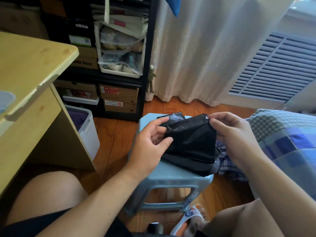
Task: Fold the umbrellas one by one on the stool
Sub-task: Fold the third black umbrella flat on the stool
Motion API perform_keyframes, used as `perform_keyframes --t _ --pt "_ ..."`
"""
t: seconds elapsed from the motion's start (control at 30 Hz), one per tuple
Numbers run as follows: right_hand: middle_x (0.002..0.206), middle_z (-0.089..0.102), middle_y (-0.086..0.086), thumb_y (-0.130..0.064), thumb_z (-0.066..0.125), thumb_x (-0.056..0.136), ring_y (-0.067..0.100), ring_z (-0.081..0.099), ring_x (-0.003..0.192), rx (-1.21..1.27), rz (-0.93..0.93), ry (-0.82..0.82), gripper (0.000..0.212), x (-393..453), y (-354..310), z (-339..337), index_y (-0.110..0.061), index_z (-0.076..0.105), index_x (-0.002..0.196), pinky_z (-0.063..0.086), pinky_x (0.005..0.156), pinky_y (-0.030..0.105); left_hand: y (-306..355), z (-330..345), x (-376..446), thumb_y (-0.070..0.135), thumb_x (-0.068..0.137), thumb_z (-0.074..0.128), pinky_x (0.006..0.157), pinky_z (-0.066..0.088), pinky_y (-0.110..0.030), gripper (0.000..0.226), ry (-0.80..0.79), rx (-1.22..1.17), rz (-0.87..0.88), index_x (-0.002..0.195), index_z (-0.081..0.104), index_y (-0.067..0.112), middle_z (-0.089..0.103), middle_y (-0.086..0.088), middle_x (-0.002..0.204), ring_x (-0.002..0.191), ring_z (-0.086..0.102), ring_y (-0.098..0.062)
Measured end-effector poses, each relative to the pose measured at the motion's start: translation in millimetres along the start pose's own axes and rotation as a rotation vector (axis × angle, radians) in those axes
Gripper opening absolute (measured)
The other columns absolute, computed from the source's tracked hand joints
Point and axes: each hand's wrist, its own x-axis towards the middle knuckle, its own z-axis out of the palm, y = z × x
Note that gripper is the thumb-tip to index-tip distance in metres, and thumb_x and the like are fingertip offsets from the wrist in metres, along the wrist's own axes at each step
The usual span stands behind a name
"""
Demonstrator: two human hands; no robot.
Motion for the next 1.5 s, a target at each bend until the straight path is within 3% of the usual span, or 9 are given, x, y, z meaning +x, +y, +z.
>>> perform_keyframes --t 0.13,0.23,0.4,0.57,0.8,1.0,1.1,1.37,1.5 --pt "0.100 0.073 0.024 -0.005 0.068 0.096 0.043 0.071 0.096 0.008 -0.119 0.054 0.010 -1 0 0 -0.013 0.075 0.097 0.055 0.096 0.063 5 5 -10 -0.002 0.090 0.073 0.088 0.052 -0.016 0.043 0.108 0.073 0.114 0.115 0.067 0.032 0.072 0.001 0.100 0.097 0.071 -0.011" --pt "0.096 0.068 0.029 -0.004 0.066 0.097 0.037 0.068 0.088 0.001 -0.158 0.048 0.014 -6 0 1 -0.015 0.075 0.099 0.055 0.093 0.063 4 6 -13 -0.001 0.091 0.072 0.086 0.052 -0.014 0.034 0.175 0.121 0.170 0.108 0.069 0.028 0.072 0.006 0.097 0.096 0.070 -0.009" --pt "0.096 0.079 0.009 -0.015 0.063 0.100 0.025 0.076 0.094 -0.053 -0.062 -0.121 0.021 -12 -3 0 -0.024 0.073 0.117 0.062 0.086 0.039 1 3 -5 -0.004 0.091 0.071 0.087 0.056 -0.025 0.029 0.192 -0.036 0.014 0.104 0.068 0.022 0.070 0.004 0.095 0.092 0.072 -0.017" --pt "0.088 0.078 0.000 -0.007 0.066 0.098 0.015 0.075 0.086 -0.183 -0.233 -0.030 0.017 -17 -4 -1 -0.017 0.078 0.104 0.060 0.080 0.026 1 2 2 -0.018 0.086 0.066 0.097 0.054 -0.038 0.047 0.091 -0.276 -0.135 0.116 0.067 0.018 0.069 -0.004 0.108 0.091 0.068 -0.017" --pt "0.093 0.078 0.012 -0.002 0.063 0.098 0.033 0.074 0.094 -0.079 -0.130 0.041 0.015 -13 0 -10 -0.006 0.076 0.105 0.061 0.088 0.042 15 -16 8 -0.010 0.089 0.068 0.090 0.054 -0.026 0.035 0.136 -0.234 -0.015 0.110 0.068 0.017 0.070 -0.001 0.100 0.095 0.067 -0.017" --pt "0.095 0.077 0.011 0.001 0.064 0.097 0.034 0.074 0.096 -0.071 -0.137 0.023 0.021 -19 0 -5 -0.014 0.078 0.104 0.061 0.091 0.044 2 -7 2 0.018 0.091 0.075 0.086 0.049 -0.019 0.024 -0.060 0.263 -0.097 0.107 0.059 0.025 0.069 0.009 0.095 0.095 0.066 -0.003" --pt "0.096 0.077 0.015 0.000 0.064 0.097 0.032 0.074 0.093 -0.015 -0.107 0.057 0.021 -16 1 -3 -0.014 0.078 0.102 0.059 0.095 0.054 5 2 -6 0.022 0.091 0.075 0.077 0.048 -0.014 0.021 0.084 0.406 0.035 0.105 0.058 0.023 0.064 0.008 0.090 0.090 0.062 -0.005" --pt "0.095 0.076 0.015 -0.001 0.064 0.097 0.033 0.072 0.090 0.015 -0.071 0.064 0.020 -14 -3 -1 -0.015 0.079 0.100 0.055 0.097 0.062 7 6 -10 0.020 0.093 0.073 0.082 0.046 -0.006 0.032 0.072 0.341 -0.029 0.117 0.055 0.031 0.067 0.016 0.102 0.099 0.062 0.007" --pt "0.095 0.077 0.013 -0.001 0.064 0.097 0.031 0.074 0.092 -0.023 -0.089 0.045 0.022 -15 -6 2 -0.017 0.079 0.098 0.057 0.096 0.057 12 8 -11 0.015 0.094 0.073 0.088 0.046 -0.007 0.044 0.070 0.365 0.158 0.130 0.057 0.036 0.070 0.015 0.102 0.104 0.065 0.004"
